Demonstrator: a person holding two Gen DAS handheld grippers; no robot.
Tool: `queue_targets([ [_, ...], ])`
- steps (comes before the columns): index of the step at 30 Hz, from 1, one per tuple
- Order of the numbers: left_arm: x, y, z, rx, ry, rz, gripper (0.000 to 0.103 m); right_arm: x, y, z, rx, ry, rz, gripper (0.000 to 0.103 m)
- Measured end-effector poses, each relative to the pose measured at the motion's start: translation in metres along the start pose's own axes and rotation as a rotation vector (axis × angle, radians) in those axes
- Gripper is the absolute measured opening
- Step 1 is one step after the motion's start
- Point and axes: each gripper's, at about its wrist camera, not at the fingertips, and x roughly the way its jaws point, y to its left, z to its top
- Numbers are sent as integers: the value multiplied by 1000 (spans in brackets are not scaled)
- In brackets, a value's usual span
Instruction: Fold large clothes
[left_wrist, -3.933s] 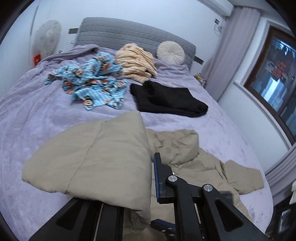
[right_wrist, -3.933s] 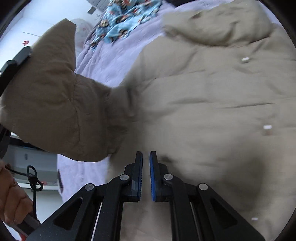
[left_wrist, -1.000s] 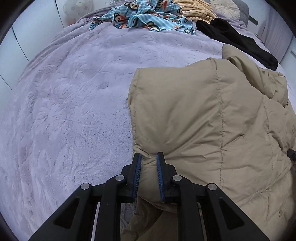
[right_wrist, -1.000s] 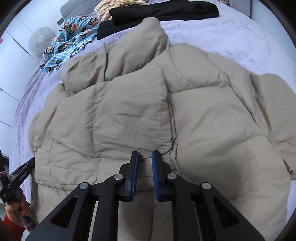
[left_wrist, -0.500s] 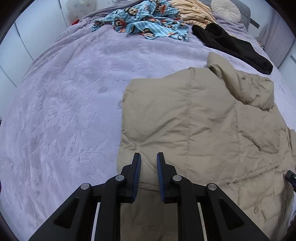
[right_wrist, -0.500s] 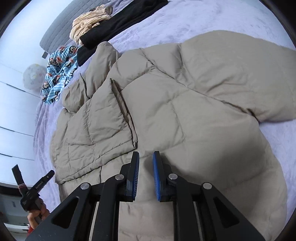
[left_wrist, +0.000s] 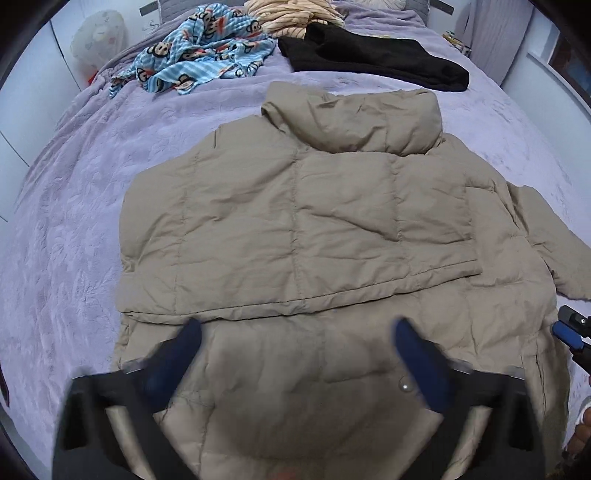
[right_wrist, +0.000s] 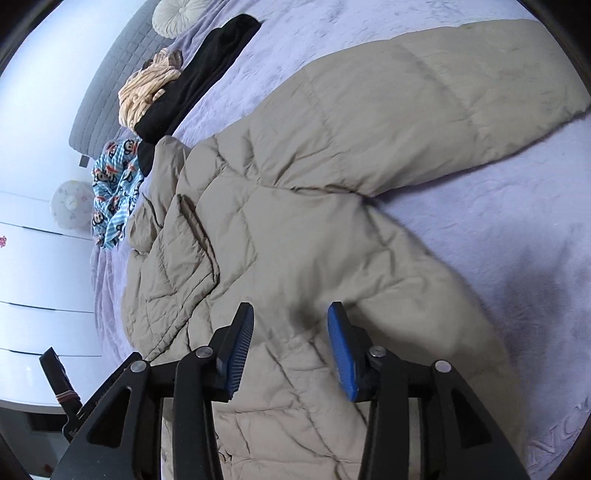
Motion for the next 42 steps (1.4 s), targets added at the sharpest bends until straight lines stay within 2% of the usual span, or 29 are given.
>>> queue_targets([
  [1,-3,-12,0,22,-20,2,102,-6,-8,3,11,-7,0,46],
  [4,0,-44,2,79,-3,15,102,-22,-35,13,40,-32,-9,47],
  [6,1,-62,4,87,13,11,102,-33,-53,21,63,-49,-15,54],
  [8,2,-75,6,90,17,14,102,-45,-73,30,98,-78,-3,74],
  [10,4,-88,7,88,21,11,102,-55,-92,40,140,-116,20,88],
  [11,6,-93,8,86,35,-1,102,-60,-100,43,157,-131,32,90],
  [13,12,-101,8,79,82,-61,102,-69,-118,52,194,-158,59,91],
  [14,14,-105,7,75,89,-67,102,-72,-127,57,214,-176,77,91],
  [16,14,-116,7,86,86,-69,102,-78,-144,65,253,-221,108,92],
  [23,10,-143,8,114,74,-79,102,-79,-198,92,421,-212,140,93],
  [28,12,-151,11,119,72,-70,102,-74,-230,109,540,-245,244,93],
  [34,12,-154,15,107,66,-69,102,-72,-250,134,639,-315,355,93],
  [39,7,-145,21,75,45,-67,102,-69,-248,153,718,-345,443,93],
  [40,6,-141,22,60,41,-69,102,-68,-247,156,726,-342,442,91],
  [42,3,-133,24,34,30,-69,102,-64,-240,163,733,-324,422,74],
])
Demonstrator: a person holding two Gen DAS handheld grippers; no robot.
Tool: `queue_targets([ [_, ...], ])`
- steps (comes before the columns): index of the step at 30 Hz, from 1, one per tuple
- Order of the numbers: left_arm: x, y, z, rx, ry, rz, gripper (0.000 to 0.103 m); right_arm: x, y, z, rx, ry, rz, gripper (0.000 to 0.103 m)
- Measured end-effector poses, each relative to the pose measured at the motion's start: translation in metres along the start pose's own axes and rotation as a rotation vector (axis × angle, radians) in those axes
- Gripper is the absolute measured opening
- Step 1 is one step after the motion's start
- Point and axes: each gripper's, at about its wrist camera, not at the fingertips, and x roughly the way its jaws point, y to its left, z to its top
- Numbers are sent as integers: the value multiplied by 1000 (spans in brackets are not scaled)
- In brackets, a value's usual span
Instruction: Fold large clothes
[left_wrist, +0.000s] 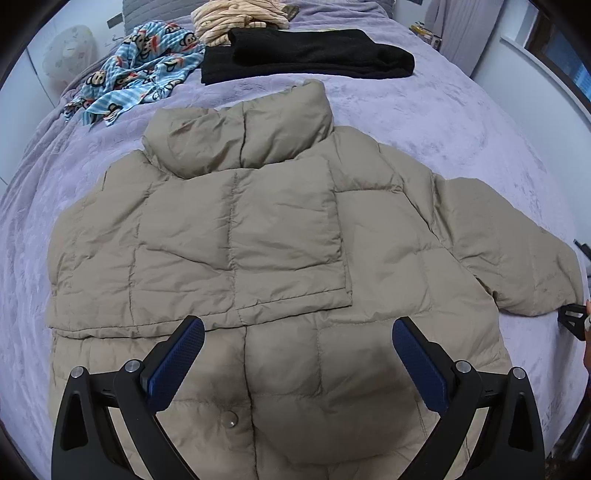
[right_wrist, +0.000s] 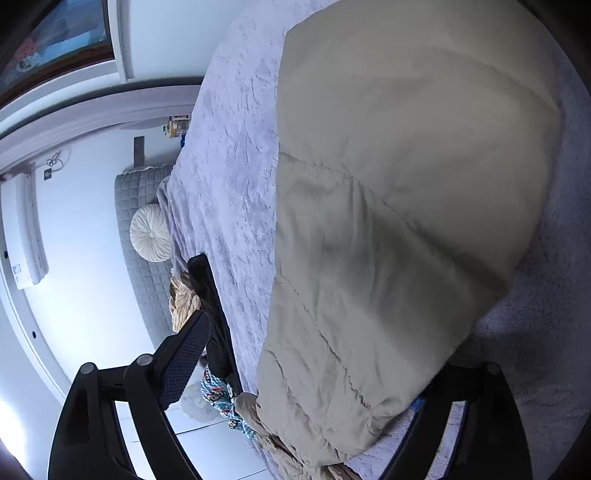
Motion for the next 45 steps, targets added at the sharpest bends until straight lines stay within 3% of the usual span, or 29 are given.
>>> queue_targets([
  [2,-3,8,2,-15,-15,10,102,9,6,-3,0,24,-21,23],
  [4,-5,20,3,-28,-28,25,102,16,17,-9,-23,31,-27,9],
  [8,-11,52,6,-82,-56,38,102,26,63,-33,-180,26,-40,9],
  [12,-14,86,7,-122,-82,56,102,46,128,-84,-417,81,-25,9],
  [17,-20,128,2,-162,-110,81,102,84,207,-192,-808,194,-23,9],
  [20,-21,156,-4,-192,-114,94,102,114,231,-274,-1017,277,-14,9],
  [23,-19,181,-12,-235,-112,102,102,144,226,-351,-1172,390,-31,9],
  [27,-14,207,-22,-291,-106,119,102,189,182,-433,-1332,533,-150,9],
  [30,-8,216,-25,-307,-103,106,102,222,141,-444,-1282,601,-258,9],
  [34,1,212,-22,-272,-103,91,102,238,99,-430,-1173,629,-359,9],
  [37,10,202,-14,-253,-95,52,102,235,82,-420,-1158,623,-418,15],
  [39,14,194,-7,-241,-96,33,102,236,85,-419,-1151,623,-437,32],
  [41,18,188,1,-234,-100,3,102,226,96,-419,-1144,626,-405,82],
  [45,25,180,17,-223,-107,-63,102,195,116,-407,-1092,542,-316,83],
])
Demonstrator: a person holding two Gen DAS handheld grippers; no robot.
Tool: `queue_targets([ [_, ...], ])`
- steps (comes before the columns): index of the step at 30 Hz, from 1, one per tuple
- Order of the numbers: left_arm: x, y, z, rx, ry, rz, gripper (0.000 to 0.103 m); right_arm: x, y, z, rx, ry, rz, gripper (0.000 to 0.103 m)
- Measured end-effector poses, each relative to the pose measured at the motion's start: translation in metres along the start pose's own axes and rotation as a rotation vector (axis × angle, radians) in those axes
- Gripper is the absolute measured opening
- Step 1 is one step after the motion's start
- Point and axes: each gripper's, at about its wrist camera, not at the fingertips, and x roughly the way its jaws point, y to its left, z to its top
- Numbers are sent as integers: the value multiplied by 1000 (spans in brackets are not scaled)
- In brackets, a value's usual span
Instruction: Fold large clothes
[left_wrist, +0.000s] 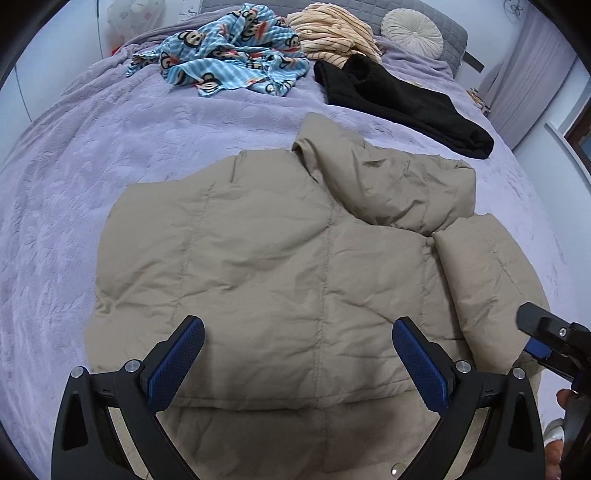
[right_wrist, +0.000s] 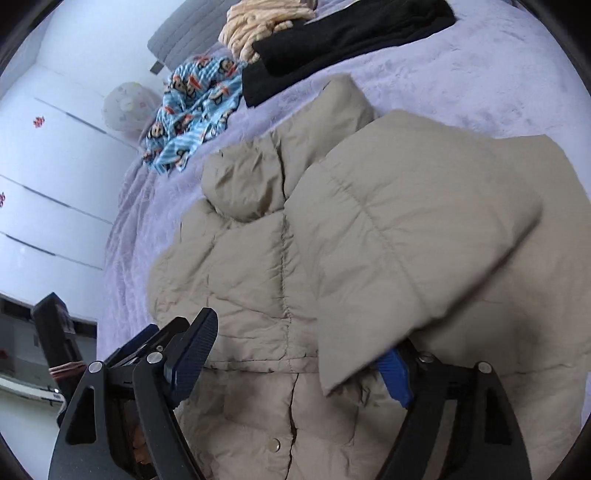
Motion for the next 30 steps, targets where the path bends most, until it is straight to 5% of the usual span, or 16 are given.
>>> queue_targets([
  [3,7,-1,5,5,14,-35,102,-21,-32,3,139,-92,-1,81],
  [4,9,1,7,0,20,-43,102,-24,-45,7,189,-115,-2,68],
  [5,11,4,8,-6,26,-47,102,-25,-53,11,218,-123,-10,39],
  [7,14,13,10,-29,38,-42,102,-22,-57,24,213,-128,1,20],
  [8,14,19,11,-46,39,-52,102,-22,-50,28,170,-135,-9,19],
  [12,9,44,13,-113,32,-177,102,-20,14,33,-136,-145,-17,19],
  [18,5,75,13,-227,40,-360,102,28,92,-7,-468,10,-2,19],
  [21,8,78,12,-264,62,-456,102,59,101,-28,-529,120,-60,26],
  [23,11,74,12,-262,84,-502,102,70,101,-35,-539,168,-114,56],
  [25,14,68,12,-246,100,-526,102,62,102,-37,-546,153,-129,73],
  [30,26,48,15,-224,149,-585,102,6,75,-34,-458,83,-84,75],
])
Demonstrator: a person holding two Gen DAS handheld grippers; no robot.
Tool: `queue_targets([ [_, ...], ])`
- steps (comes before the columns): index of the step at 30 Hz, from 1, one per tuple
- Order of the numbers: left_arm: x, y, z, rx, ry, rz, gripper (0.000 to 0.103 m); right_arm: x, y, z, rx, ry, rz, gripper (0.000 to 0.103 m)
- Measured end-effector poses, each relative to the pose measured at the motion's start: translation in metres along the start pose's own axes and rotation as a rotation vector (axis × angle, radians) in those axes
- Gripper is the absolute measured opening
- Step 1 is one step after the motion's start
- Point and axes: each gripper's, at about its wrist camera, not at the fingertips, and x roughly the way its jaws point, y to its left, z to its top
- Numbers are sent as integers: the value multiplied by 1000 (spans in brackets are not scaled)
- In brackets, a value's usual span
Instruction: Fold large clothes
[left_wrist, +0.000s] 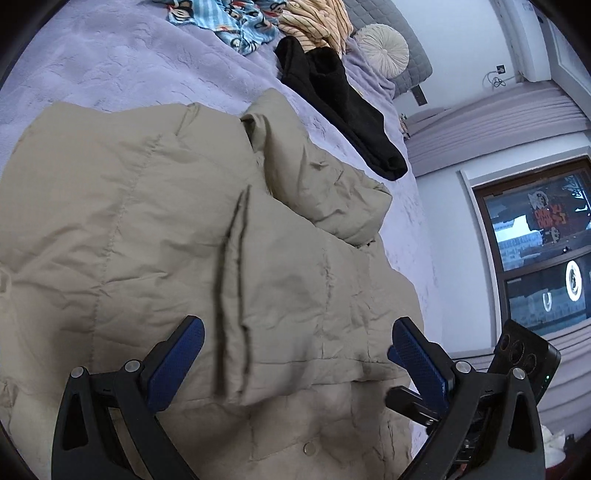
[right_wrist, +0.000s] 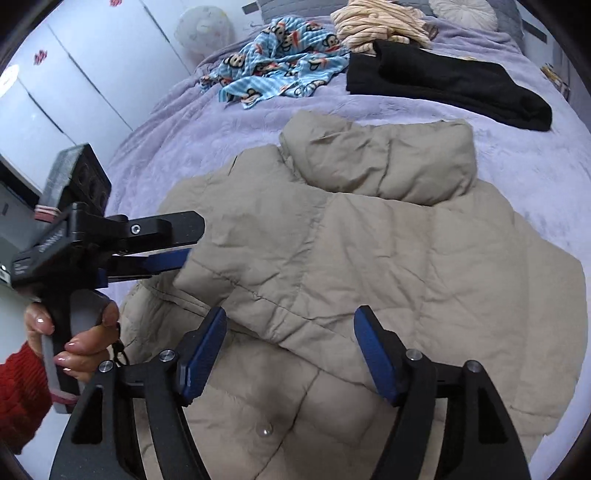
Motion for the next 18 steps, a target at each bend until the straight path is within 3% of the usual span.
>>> queue_targets([
  [3,21,-5,5,4,34,39,100,-15,-30,-23,112,21,43,73],
  [4,29,-8,7,10,56,53,91,-18,-41,-36,143,39,53,60],
  [5,39,-11,9,22,87,53,49,-18,-49,-46,162,59,50,43],
  [6,51,-17,11,34,130,59,8,-15,-55,-58,176,86,33,38],
  [9,54,-43,13,85,111,75,8,-7,-68,-82,207,123,9,29],
  [12,20,-72,22,123,8,-15,8,-5,-75,-87,204,98,-31,27],
  [15,-20,-93,36,168,-93,-39,8,-9,-83,-73,152,20,-138,27],
  [18,-42,-89,41,213,-124,29,8,-16,-105,-60,129,-36,-309,27],
])
